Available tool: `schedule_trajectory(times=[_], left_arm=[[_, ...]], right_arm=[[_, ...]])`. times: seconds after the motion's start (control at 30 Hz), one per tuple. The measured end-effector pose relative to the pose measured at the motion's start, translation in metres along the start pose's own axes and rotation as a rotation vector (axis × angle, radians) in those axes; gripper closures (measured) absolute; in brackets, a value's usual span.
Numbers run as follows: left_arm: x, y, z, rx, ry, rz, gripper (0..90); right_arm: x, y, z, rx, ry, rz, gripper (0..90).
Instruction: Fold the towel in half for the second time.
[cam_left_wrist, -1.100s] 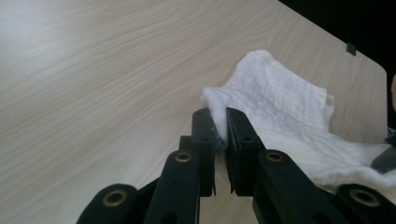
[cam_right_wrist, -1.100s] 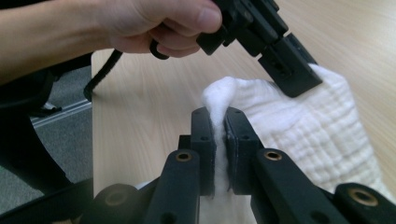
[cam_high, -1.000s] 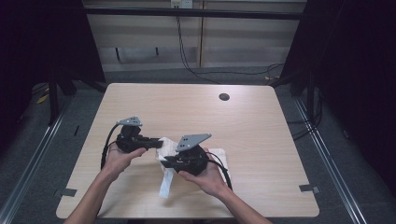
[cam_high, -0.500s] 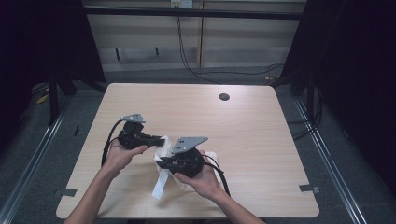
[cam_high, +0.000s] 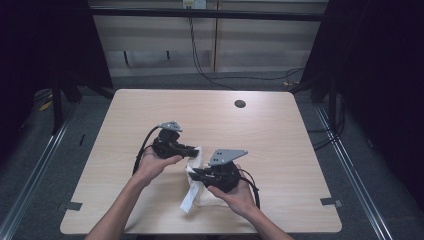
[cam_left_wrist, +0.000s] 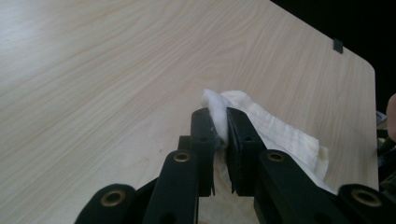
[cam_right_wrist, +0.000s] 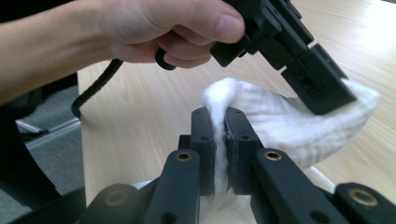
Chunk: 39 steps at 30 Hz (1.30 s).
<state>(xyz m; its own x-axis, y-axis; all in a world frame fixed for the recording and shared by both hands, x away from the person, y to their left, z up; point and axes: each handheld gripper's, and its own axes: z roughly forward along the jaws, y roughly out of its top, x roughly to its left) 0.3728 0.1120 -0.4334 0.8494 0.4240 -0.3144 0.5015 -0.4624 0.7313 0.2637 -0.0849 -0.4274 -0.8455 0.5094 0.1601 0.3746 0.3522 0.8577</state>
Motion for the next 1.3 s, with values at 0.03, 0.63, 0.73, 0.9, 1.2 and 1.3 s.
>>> schedule_trajectory(times=[0.03, 0.63, 0.73, 0.9, 1.2, 1.3], left_arm=[[0.002, 0.000, 0.004, 0.003, -0.006, 0.001, 82.1], [-0.007, -0.006, 0.060, 0.055, -0.065, -0.045, 81.9], [-0.005, -0.006, 0.067, 0.047, -0.077, -0.053, 81.4], [-0.001, -0.004, 0.078, 0.060, -0.047, -0.075, 79.5], [-0.010, -0.007, 0.090, 0.042, -0.078, -0.087, 69.3], [-0.014, -0.002, 0.087, 0.049, -0.067, -0.056, 64.1]], right_arm=[[0.000, -0.002, -0.002, 0.008, -0.010, 0.003, 83.4], [-0.008, -0.051, -0.014, 0.080, -0.043, 0.088, 81.1], [-0.010, -0.056, -0.019, 0.093, -0.066, 0.069, 79.7], [-0.021, -0.067, -0.026, 0.137, -0.092, 0.087, 77.2], [-0.025, -0.083, -0.029, 0.180, -0.134, 0.088, 68.0], [-0.024, -0.084, -0.033, 0.177, -0.153, 0.098, 60.7]])
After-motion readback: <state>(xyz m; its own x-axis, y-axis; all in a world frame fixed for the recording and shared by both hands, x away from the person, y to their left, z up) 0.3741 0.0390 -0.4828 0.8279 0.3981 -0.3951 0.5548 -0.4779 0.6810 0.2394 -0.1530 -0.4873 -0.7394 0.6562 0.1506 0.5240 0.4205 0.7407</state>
